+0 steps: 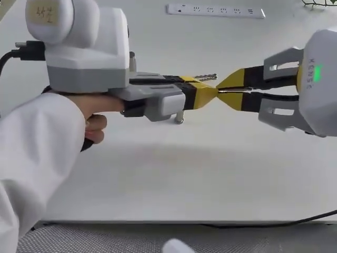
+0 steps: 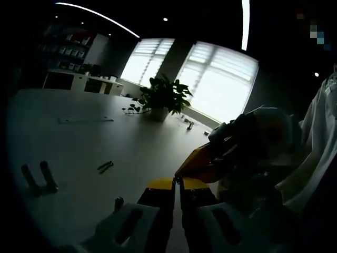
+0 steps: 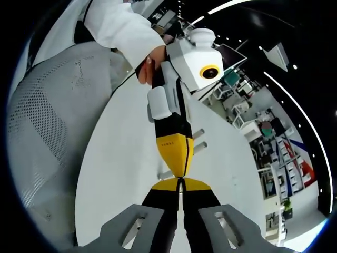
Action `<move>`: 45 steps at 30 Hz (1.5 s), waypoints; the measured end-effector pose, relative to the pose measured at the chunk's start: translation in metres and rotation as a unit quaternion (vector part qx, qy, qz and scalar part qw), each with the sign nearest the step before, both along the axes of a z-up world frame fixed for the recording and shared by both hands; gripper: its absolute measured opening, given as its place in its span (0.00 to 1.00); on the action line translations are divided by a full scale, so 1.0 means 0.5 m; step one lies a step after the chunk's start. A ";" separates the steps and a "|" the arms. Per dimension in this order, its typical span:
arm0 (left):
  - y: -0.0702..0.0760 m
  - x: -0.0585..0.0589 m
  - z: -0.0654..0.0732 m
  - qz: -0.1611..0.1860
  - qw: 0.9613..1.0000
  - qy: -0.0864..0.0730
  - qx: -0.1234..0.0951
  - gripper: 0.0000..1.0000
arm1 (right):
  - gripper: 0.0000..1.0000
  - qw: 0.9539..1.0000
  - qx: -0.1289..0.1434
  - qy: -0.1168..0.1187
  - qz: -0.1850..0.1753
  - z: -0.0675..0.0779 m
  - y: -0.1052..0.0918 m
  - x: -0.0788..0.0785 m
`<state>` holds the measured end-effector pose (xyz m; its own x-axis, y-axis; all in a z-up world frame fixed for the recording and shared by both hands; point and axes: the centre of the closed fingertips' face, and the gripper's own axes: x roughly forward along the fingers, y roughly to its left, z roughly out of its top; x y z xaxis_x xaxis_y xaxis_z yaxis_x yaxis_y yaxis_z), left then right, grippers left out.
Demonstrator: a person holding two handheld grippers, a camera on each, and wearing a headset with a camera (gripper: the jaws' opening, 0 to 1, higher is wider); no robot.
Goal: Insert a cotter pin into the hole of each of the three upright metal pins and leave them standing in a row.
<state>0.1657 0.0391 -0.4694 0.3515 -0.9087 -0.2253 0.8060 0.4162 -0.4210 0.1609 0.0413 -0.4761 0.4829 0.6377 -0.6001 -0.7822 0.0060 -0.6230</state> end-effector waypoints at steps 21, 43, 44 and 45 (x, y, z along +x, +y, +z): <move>0.007 -0.017 0.007 -0.008 1.000 -0.019 0.011 0.00 | 0.00 1.000 -0.010 -0.018 0.023 0.007 0.018 -0.011; 0.038 -0.008 0.001 -0.014 0.998 -0.055 0.034 0.00 | 0.21 0.968 0.140 0.192 -0.084 -0.031 -0.018 -0.002; 0.039 -0.007 0.000 -0.020 0.996 -0.069 0.043 0.00 | 0.21 0.957 0.162 0.221 -0.092 -0.030 -0.016 -0.002; 0.039 -0.008 0.000 -0.025 0.995 -0.085 0.051 0.00 | 0.23 0.950 0.174 0.244 -0.093 -0.031 -0.014 -0.006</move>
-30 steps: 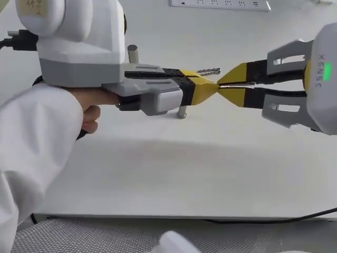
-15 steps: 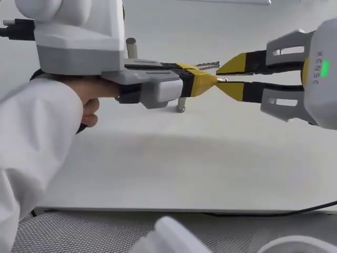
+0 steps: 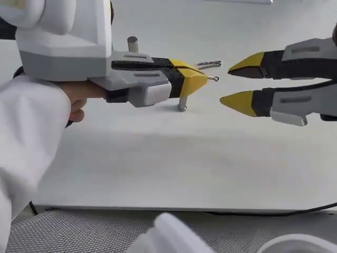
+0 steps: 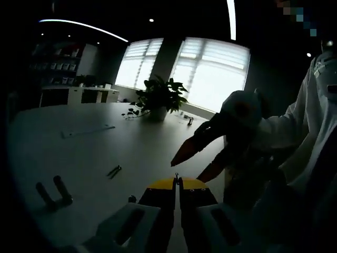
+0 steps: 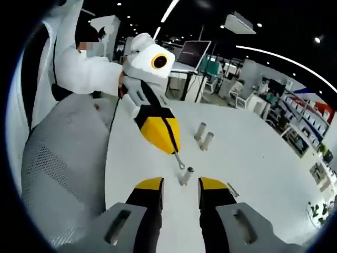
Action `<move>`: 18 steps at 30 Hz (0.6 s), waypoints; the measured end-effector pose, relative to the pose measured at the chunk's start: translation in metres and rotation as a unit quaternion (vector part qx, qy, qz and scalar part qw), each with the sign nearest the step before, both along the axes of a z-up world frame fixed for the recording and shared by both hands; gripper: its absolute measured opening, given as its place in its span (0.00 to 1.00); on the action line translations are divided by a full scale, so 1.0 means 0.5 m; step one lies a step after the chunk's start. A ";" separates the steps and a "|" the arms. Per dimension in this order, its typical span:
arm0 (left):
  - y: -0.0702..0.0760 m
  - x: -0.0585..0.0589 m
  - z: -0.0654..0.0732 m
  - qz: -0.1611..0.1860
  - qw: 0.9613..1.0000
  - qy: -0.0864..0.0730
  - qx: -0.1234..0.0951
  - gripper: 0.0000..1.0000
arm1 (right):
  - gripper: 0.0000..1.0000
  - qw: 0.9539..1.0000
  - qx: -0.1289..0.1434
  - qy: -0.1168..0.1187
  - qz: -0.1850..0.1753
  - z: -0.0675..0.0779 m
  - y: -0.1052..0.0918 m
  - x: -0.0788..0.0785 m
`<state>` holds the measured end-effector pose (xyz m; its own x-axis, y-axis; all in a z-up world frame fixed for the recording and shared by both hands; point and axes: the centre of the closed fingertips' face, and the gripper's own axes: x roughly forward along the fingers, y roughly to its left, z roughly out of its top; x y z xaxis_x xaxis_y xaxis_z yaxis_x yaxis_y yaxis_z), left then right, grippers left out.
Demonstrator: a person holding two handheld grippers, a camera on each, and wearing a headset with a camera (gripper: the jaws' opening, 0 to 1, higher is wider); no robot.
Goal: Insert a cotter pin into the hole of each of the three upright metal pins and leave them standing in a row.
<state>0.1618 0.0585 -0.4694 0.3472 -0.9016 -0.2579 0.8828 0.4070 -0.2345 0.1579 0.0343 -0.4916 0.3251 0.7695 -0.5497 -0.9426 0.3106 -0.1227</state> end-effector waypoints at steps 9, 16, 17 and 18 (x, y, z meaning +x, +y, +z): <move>-0.014 -0.038 -0.008 -0.067 0.995 -0.060 0.042 0.00 | 0.19 0.994 0.068 0.082 0.003 0.012 0.022 -0.024; -0.023 -0.069 -0.008 -0.101 0.988 -0.095 0.065 0.00 | 0.14 0.991 0.074 0.113 0.012 0.001 0.026 -0.039; -0.025 -0.072 -0.006 -0.104 0.988 -0.098 0.063 0.00 | 0.12 0.991 0.071 0.113 0.015 -0.001 0.026 -0.041; -0.027 -0.074 -0.004 -0.107 0.988 -0.099 0.060 0.00 | 0.10 0.991 0.070 0.114 0.017 -0.002 0.026 -0.044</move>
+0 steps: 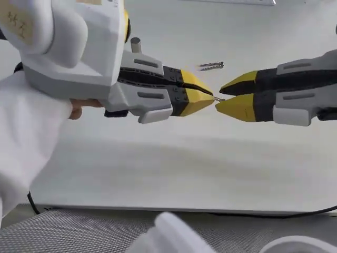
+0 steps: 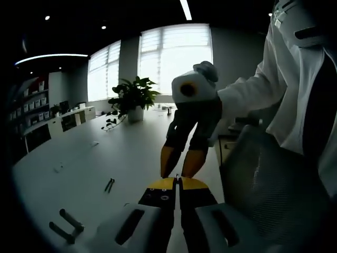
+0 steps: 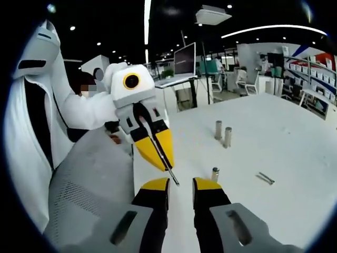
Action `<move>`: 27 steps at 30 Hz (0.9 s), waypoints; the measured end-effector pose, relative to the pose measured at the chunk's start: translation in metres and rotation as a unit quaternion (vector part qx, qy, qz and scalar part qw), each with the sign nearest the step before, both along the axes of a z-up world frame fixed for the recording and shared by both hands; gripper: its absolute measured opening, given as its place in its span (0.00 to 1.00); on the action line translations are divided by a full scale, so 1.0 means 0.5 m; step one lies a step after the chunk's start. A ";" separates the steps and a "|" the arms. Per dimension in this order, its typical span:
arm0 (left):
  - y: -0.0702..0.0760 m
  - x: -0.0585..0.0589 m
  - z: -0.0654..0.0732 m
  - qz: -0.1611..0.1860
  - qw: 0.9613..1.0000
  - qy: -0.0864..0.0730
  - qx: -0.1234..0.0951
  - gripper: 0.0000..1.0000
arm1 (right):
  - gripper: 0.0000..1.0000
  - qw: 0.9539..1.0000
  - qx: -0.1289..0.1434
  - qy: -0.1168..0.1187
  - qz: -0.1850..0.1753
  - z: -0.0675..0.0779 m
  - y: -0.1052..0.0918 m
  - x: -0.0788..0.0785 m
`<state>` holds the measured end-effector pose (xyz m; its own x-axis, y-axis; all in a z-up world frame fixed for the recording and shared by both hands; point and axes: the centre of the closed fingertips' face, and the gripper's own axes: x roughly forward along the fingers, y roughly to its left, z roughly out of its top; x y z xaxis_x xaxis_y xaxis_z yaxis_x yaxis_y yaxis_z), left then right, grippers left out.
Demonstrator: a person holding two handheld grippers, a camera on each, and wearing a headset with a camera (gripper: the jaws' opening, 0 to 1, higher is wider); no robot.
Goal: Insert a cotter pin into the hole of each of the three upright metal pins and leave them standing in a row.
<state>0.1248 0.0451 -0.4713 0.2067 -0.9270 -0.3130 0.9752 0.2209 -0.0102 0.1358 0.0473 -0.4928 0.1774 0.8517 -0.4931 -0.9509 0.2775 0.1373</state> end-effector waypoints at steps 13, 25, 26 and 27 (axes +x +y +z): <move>-0.007 -0.022 -0.004 -0.019 1.000 -0.007 0.017 0.00 | 0.00 0.999 -0.009 0.000 0.035 -0.009 0.011 -0.037; 0.008 -0.012 -0.021 -0.011 1.000 -0.001 0.025 0.00 | 0.00 0.998 -0.017 -0.021 0.049 -0.001 0.013 -0.037; 0.010 -0.012 -0.022 -0.011 1.000 -0.001 0.025 0.00 | 0.00 0.998 -0.019 -0.025 0.056 -0.001 0.015 -0.039; 0.010 -0.010 -0.021 -0.010 1.000 0.000 0.023 0.00 | 0.00 0.998 -0.019 -0.025 0.056 -0.002 0.015 -0.039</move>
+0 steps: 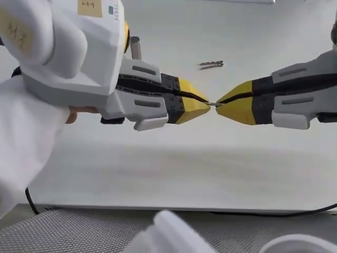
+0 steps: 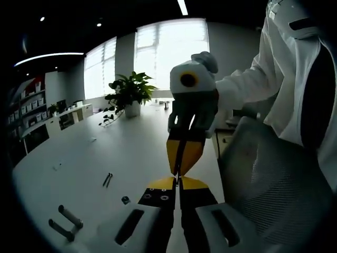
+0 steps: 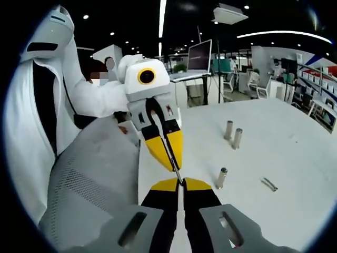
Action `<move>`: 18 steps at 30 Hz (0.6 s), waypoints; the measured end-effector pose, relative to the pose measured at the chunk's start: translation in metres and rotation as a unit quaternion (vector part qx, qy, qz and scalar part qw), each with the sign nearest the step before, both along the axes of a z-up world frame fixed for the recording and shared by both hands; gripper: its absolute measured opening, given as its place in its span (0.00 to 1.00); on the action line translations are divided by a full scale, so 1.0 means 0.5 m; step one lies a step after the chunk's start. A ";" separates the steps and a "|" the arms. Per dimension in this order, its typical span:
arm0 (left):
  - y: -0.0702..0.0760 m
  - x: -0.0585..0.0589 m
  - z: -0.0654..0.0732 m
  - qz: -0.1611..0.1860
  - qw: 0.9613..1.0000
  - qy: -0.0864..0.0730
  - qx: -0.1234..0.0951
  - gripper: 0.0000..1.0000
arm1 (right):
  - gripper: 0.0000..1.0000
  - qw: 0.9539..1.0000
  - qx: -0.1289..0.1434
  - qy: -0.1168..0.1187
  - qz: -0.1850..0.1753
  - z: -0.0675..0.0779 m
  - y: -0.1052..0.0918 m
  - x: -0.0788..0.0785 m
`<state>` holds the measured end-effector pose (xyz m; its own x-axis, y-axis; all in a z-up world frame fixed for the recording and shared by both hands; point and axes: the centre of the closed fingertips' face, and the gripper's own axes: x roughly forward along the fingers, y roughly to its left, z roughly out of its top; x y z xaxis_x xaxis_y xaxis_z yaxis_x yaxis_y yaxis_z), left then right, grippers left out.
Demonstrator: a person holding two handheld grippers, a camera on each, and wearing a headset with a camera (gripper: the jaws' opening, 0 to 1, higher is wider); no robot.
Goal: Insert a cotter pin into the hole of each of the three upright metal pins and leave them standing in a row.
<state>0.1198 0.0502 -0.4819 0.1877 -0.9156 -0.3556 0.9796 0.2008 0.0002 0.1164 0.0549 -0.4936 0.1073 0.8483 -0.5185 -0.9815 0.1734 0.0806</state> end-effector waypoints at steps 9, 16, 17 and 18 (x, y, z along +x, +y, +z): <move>0.014 0.037 -0.021 0.035 0.999 0.002 0.016 0.10 | 0.00 1.000 -0.010 -0.006 -0.001 -0.010 -0.002 0.015; 0.029 0.091 -0.053 0.083 0.996 -0.006 0.042 0.28 | 0.00 0.998 -0.049 -0.020 -0.017 -0.037 -0.026 0.050; 0.028 0.097 -0.056 0.088 0.995 -0.008 0.047 0.29 | 0.00 0.998 -0.061 -0.023 -0.018 -0.045 -0.032 0.056; 0.026 0.100 -0.059 0.089 0.995 -0.008 0.051 0.29 | 0.00 0.998 -0.063 -0.023 -0.019 -0.049 -0.033 0.060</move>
